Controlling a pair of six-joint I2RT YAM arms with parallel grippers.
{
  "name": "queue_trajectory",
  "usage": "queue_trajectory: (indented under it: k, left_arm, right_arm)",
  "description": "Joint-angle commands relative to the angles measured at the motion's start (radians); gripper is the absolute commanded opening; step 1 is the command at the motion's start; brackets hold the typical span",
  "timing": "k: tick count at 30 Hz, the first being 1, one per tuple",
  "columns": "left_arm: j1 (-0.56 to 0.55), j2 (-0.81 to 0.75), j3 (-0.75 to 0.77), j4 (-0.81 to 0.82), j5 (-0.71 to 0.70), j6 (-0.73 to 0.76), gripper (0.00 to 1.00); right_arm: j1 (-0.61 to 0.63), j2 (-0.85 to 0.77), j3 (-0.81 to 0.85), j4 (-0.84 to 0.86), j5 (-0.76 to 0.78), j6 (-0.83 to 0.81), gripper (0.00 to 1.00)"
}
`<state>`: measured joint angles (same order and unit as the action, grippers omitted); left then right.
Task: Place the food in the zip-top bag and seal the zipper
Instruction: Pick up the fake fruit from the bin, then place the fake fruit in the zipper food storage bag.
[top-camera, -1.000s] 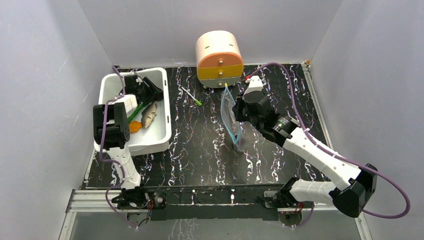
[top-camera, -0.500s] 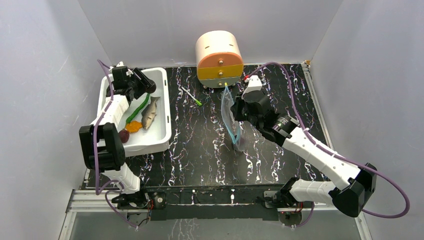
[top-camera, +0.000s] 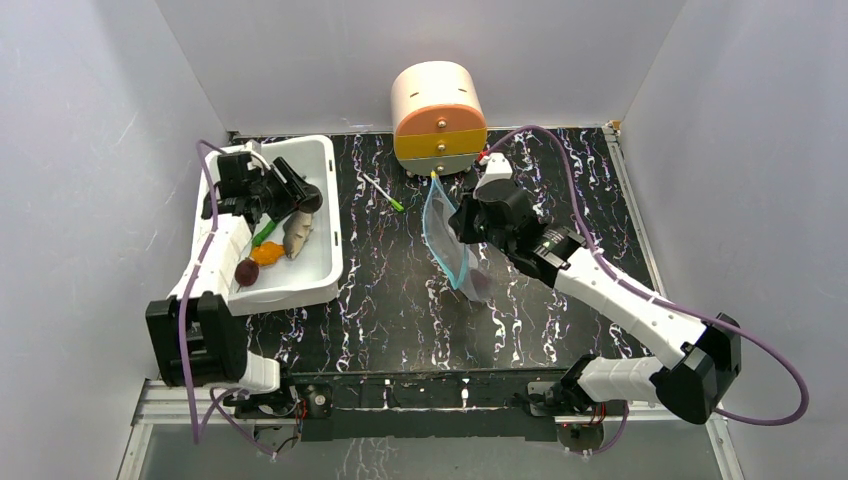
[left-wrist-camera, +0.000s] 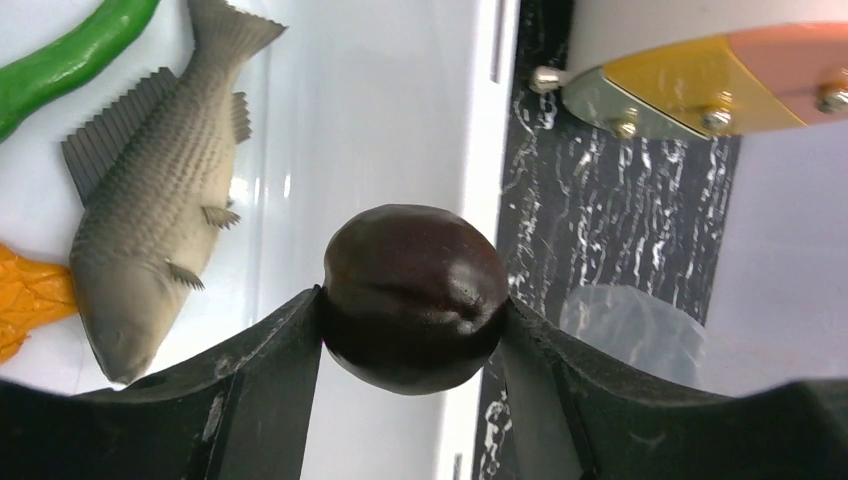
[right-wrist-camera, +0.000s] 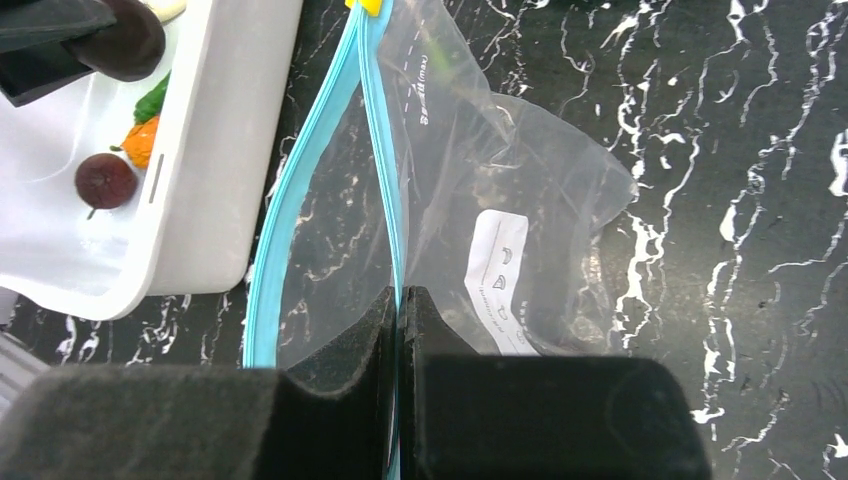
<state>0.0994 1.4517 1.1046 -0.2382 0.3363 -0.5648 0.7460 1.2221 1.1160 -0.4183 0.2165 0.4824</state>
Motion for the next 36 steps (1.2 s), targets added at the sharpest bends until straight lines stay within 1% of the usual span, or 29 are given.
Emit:
queue_trajectory:
  k: [1,7,14,17,20,25,29,33,36]
  left_arm:
    - [-0.019,-0.140,0.025,-0.058,0.079,0.009,0.37]
    - [-0.056,-0.232,0.009,-0.050,0.172,-0.046,0.37]
    - [-0.182,-0.270,0.016,-0.061,0.194,-0.082,0.37]
    - [-0.230,-0.283,0.009,-0.009,0.252,-0.138,0.37]
    - [-0.300,-0.290,0.008,0.045,0.281,-0.177,0.36]
    - [-0.384,-0.267,0.033,0.146,0.381,-0.258,0.37]
    - [-0.450,-0.270,0.043,0.221,0.387,-0.309,0.37]
    - [-0.465,-0.260,0.027,0.282,0.422,-0.361,0.38]
    - [-0.477,-0.256,0.007,0.302,0.424,-0.375,0.38]
  right_arm:
    - [0.001,0.012,0.062,0.092,-0.055,0.042,0.00]
    - [0.001,0.035,0.052,0.152,-0.078,0.093,0.00]
    - [0.001,0.055,0.031,0.213,-0.085,0.146,0.00]
    - [0.002,0.061,0.021,0.241,-0.113,0.156,0.00]
    - [0.001,0.069,0.023,0.250,-0.123,0.164,0.00]
    - [0.001,0.079,0.024,0.254,-0.124,0.176,0.00]
    - [0.001,0.079,0.016,0.267,-0.131,0.194,0.00]
    - [0.001,0.076,0.008,0.280,-0.134,0.202,0.00]
    - [0.001,0.076,0.010,0.286,-0.142,0.205,0.00]
